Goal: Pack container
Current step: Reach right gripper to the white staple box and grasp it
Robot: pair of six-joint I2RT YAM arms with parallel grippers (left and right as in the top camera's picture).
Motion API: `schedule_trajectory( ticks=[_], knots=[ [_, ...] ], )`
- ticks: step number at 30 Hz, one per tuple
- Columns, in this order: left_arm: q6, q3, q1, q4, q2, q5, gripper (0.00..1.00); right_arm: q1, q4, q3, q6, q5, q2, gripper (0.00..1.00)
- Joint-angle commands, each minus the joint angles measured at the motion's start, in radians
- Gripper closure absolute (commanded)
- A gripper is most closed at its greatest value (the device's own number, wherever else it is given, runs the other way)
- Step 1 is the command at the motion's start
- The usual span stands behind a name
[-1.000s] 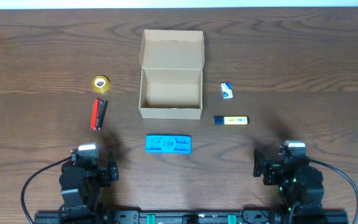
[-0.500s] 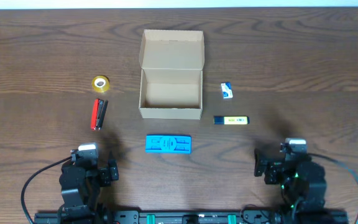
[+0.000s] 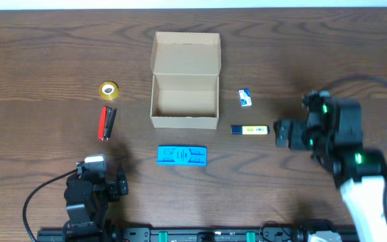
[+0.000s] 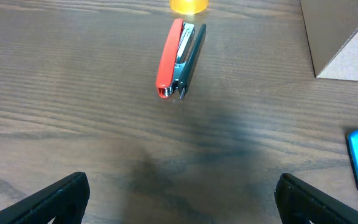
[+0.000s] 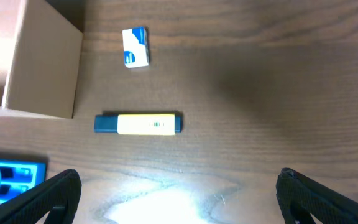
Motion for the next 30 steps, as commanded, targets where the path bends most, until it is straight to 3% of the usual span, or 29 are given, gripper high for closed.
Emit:
schedule_trajectory(
  ticks=[1, 13, 21, 30],
  knots=[
    [0.017, -0.013, 0.002, -0.003, -0.007, -0.005, 0.05, 0.021, -0.037, 0.15, 0.019, 0.004, 0.157, 0.01],
    [0.017, -0.013, 0.002, -0.003, -0.007, -0.005, 0.05, 0.124, -0.102, 0.549, 0.033, 0.106, 0.666, 0.01],
    [0.017, -0.013, 0.002, -0.003, -0.007, -0.005, 0.05, 0.18, -0.041, 0.595, 0.013, 0.116, 0.855, 0.01],
    [0.017, -0.013, 0.002, -0.003, -0.007, -0.005, 0.05, 0.179, 0.019, 0.594, 0.018, 0.119, 0.954, 0.01]
  ],
)
